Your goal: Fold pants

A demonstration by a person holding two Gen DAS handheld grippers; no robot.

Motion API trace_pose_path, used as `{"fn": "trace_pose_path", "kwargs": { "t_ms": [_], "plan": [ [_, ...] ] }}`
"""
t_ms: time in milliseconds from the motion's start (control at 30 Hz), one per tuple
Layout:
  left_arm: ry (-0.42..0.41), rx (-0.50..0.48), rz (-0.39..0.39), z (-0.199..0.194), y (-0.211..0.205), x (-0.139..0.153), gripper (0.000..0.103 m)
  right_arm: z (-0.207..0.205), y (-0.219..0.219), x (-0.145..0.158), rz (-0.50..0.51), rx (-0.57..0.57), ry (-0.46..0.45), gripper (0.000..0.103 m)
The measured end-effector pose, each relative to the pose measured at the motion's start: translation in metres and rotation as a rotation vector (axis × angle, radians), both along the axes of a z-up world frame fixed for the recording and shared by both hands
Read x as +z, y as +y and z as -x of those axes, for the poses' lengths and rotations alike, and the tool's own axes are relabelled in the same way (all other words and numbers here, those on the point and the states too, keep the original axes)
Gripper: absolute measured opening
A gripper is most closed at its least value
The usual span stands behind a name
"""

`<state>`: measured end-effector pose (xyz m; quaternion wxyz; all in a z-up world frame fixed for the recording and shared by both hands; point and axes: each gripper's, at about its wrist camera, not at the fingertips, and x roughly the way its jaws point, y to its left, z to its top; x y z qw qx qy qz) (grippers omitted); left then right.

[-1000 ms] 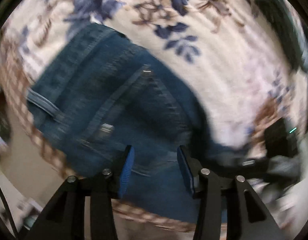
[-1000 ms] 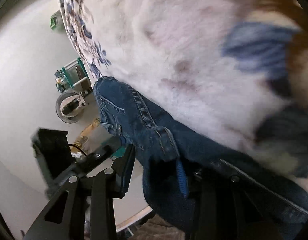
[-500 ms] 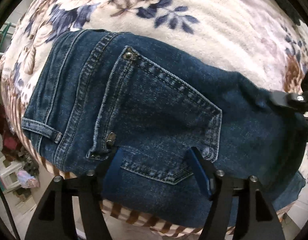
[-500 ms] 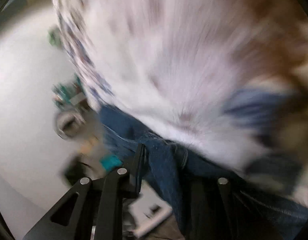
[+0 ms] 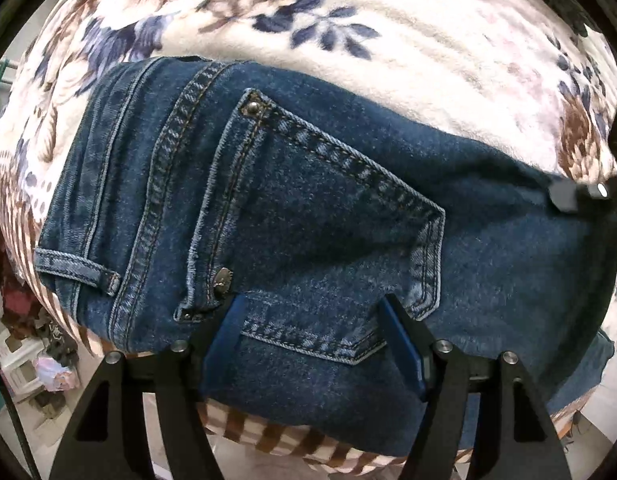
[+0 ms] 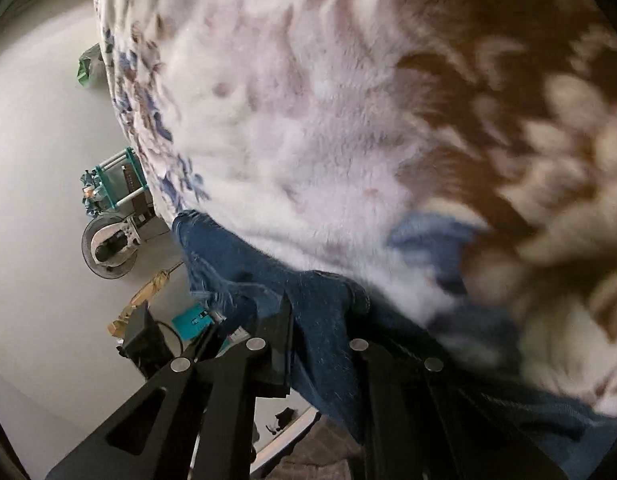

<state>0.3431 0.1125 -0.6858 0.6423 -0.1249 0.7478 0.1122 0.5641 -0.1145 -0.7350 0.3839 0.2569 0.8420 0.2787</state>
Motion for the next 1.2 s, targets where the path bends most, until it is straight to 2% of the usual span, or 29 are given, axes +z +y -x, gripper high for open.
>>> {"fn": "trace_pose_path", "kwargs": {
  "t_ms": [67, 267, 300, 367, 400, 433, 467, 500, 533, 567, 600, 633, 700, 833, 867, 900, 933, 1000, 1133, 1200],
  "plan": [
    [0.005, 0.015, 0.010, 0.001, 0.004, -0.002, 0.067, 0.004, 0.012, 0.009, 0.011, 0.045, -0.028, 0.011],
    [0.014, 0.015, 0.029, -0.001, 0.012, -0.001, 0.067, 0.006, -0.014, 0.016, 0.035, -0.026, -0.018, 0.013],
    [0.016, 0.013, 0.029, -0.001, 0.013, -0.001, 0.067, 0.008, -0.025, 0.013, 0.019, -0.085, 0.041, 0.014],
    [0.025, 0.011, 0.030, -0.002, 0.015, 0.001, 0.067, 0.016, -0.041, -0.003, -0.069, -0.226, 0.198, 0.027],
    [0.032, 0.011, 0.027, -0.004, 0.015, 0.004, 0.067, 0.020, -0.048, -0.011, -0.133, -0.292, 0.306, 0.038],
    [0.040, 0.013, 0.023, -0.005, 0.017, 0.002, 0.067, 0.019, -0.052, -0.014, -0.146, -0.308, 0.328, 0.039],
    [0.042, 0.012, 0.020, -0.005, 0.016, 0.000, 0.067, 0.013, -0.060, -0.012, -0.088, -0.291, 0.286, 0.039],
    [0.042, 0.013, 0.019, -0.009, 0.013, 0.001, 0.067, 0.000, -0.070, -0.003, 0.020, -0.233, 0.177, 0.039],
    [0.044, 0.015, 0.017, -0.012, 0.011, 0.004, 0.067, -0.012, -0.080, 0.005, 0.063, -0.218, 0.105, 0.039],
    [0.044, 0.018, 0.015, -0.013, 0.010, 0.004, 0.067, -0.019, -0.087, 0.011, 0.070, -0.224, 0.073, 0.041],
    [0.046, 0.023, 0.015, -0.015, 0.009, 0.005, 0.067, -0.026, -0.091, 0.018, 0.070, -0.206, 0.040, 0.048],
    [0.047, 0.035, 0.021, -0.017, 0.004, 0.009, 0.067, -0.029, -0.090, 0.022, 0.069, -0.165, 0.011, 0.058],
    [0.033, 0.092, 0.075, -0.019, 0.003, 0.019, 0.067, -0.027, -0.079, 0.026, 0.048, -0.028, -0.017, 0.063],
    [-0.008, 0.142, 0.133, -0.036, -0.007, 0.036, 0.067, -0.010, -0.059, 0.017, 0.036, 0.097, -0.036, 0.062],
    [-0.019, 0.140, 0.138, -0.044, -0.012, 0.038, 0.067, -0.003, -0.054, 0.015, 0.023, 0.106, -0.034, 0.059],
    [-0.023, 0.138, 0.142, -0.053, -0.017, 0.038, 0.067, 0.004, -0.048, 0.014, -0.018, 0.108, -0.016, 0.047],
    [-0.026, 0.142, 0.150, -0.061, -0.021, 0.037, 0.067, 0.011, -0.042, 0.018, -0.040, 0.127, -0.035, 0.042],
    [-0.036, 0.158, 0.168, -0.073, -0.026, 0.036, 0.067, 0.027, -0.029, 0.036, -0.065, 0.238, -0.146, 0.041],
    [-0.035, 0.213, 0.240, -0.101, -0.039, 0.029, 0.067, 0.059, -0.023, 0.047, -0.047, 0.331, -0.189, 0.041],
    [-0.020, 0.251, 0.277, -0.111, -0.045, 0.016, 0.067, 0.073, -0.026, 0.046, -0.045, 0.342, -0.193, 0.041]
  ]
}}
